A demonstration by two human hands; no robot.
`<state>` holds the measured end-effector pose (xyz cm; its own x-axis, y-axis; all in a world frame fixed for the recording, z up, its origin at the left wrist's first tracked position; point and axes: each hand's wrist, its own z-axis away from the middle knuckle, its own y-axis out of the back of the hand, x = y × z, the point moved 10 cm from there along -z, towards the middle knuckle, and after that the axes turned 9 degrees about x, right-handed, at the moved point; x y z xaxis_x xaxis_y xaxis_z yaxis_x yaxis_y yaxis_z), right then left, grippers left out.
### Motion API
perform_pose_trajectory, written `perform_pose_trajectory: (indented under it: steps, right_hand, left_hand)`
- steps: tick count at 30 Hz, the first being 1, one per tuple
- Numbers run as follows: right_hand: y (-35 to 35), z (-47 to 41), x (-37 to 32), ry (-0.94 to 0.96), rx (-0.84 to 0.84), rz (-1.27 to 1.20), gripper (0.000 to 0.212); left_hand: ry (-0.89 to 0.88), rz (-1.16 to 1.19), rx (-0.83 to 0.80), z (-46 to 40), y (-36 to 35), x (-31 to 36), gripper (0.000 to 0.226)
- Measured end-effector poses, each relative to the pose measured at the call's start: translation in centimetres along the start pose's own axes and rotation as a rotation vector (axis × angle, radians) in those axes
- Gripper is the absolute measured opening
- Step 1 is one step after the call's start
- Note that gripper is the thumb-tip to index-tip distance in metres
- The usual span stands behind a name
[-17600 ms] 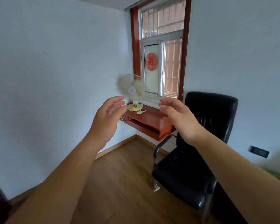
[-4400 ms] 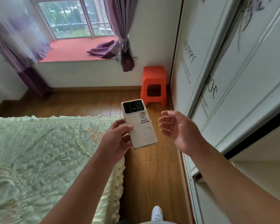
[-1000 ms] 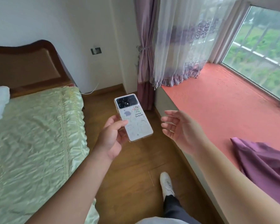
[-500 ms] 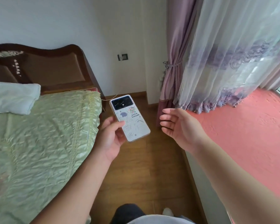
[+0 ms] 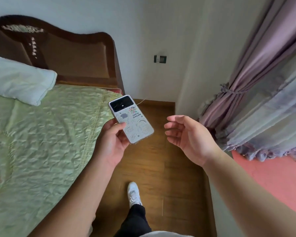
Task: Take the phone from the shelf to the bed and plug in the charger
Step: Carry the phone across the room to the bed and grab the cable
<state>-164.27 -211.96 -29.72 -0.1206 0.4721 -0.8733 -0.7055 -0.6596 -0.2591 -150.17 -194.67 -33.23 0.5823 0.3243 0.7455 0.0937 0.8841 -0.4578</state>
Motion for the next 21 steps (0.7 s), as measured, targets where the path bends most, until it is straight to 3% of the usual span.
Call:
perform_pose_trajectory:
  steps: [12, 21]
  right_hand:
    - [-18.0, -19.3, -4.5, -0.022, -0.027, 0.097, 0.028]
    - [-26.1, -30.7, -4.1, -0.099, -0.152, 0.139, 0.028]
  left_hand:
    - [-0.035, 0.083, 0.088, -20.6, 3.3, 15.1, 0.028]
    - [-0.077, 0.153, 0.229, -30.2, 5.5, 21.0, 0.023]
